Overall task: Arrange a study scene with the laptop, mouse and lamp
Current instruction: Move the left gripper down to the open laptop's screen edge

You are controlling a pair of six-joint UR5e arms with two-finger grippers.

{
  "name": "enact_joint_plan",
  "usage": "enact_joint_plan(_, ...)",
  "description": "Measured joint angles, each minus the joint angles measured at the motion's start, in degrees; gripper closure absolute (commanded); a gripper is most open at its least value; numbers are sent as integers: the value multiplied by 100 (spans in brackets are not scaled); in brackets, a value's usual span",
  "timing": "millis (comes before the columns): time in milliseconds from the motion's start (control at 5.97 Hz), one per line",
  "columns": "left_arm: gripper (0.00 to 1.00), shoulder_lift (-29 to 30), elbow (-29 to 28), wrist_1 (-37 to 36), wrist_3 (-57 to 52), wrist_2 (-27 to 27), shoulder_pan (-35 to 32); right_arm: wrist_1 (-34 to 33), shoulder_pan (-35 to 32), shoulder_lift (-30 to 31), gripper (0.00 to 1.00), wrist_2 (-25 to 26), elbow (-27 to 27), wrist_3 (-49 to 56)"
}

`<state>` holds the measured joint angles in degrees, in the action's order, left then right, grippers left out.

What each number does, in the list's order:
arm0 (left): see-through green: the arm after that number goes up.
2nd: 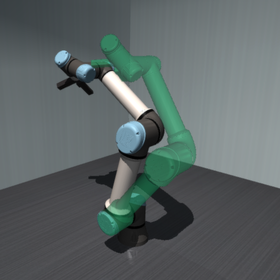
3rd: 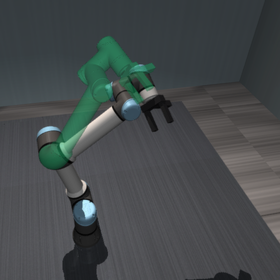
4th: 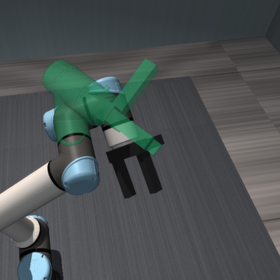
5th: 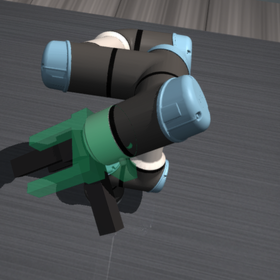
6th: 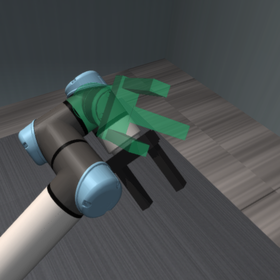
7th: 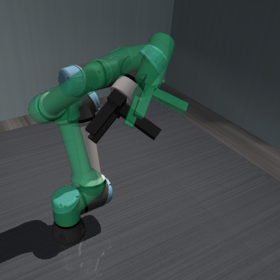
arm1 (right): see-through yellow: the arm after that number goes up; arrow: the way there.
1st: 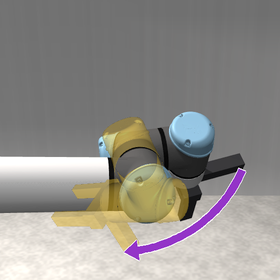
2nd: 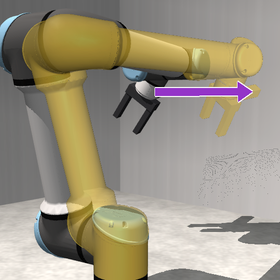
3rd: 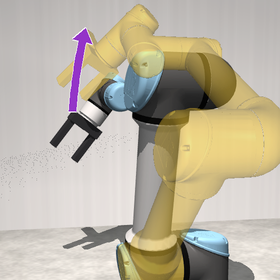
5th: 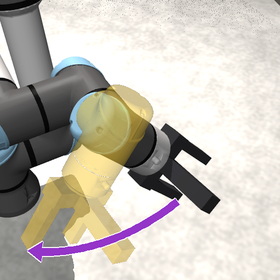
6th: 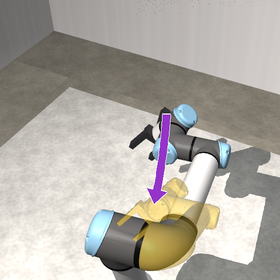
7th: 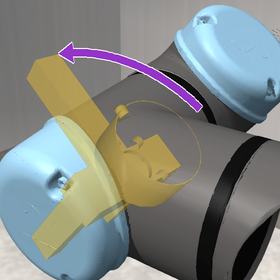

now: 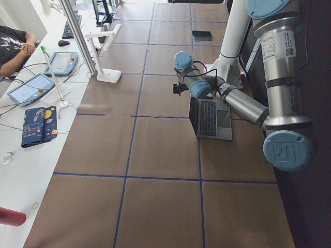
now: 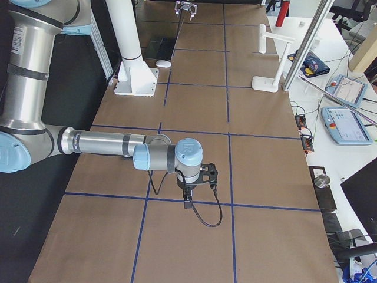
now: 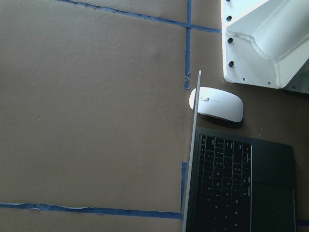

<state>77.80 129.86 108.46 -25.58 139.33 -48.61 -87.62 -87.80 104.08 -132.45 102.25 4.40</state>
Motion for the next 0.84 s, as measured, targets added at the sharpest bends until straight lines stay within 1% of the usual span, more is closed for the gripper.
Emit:
enact_joint_plan(167, 1, 9, -108, 14, -4, -36, 58, 0, 0, 4, 0, 0, -1, 0)
enact_joint_plan(502, 9, 59, -214, 18, 17, -61, 186, 0, 0, 7, 0, 0, 0, 0)
enact_joint_plan(670, 15, 171, -343, 17, 30, -63, 259, 0, 0, 10, 0, 0, -2, 0)
enact_joint_plan(837, 29, 276, -482, 17, 40, -64, 360, -1, 0, 11, 0, 0, -6, 0)
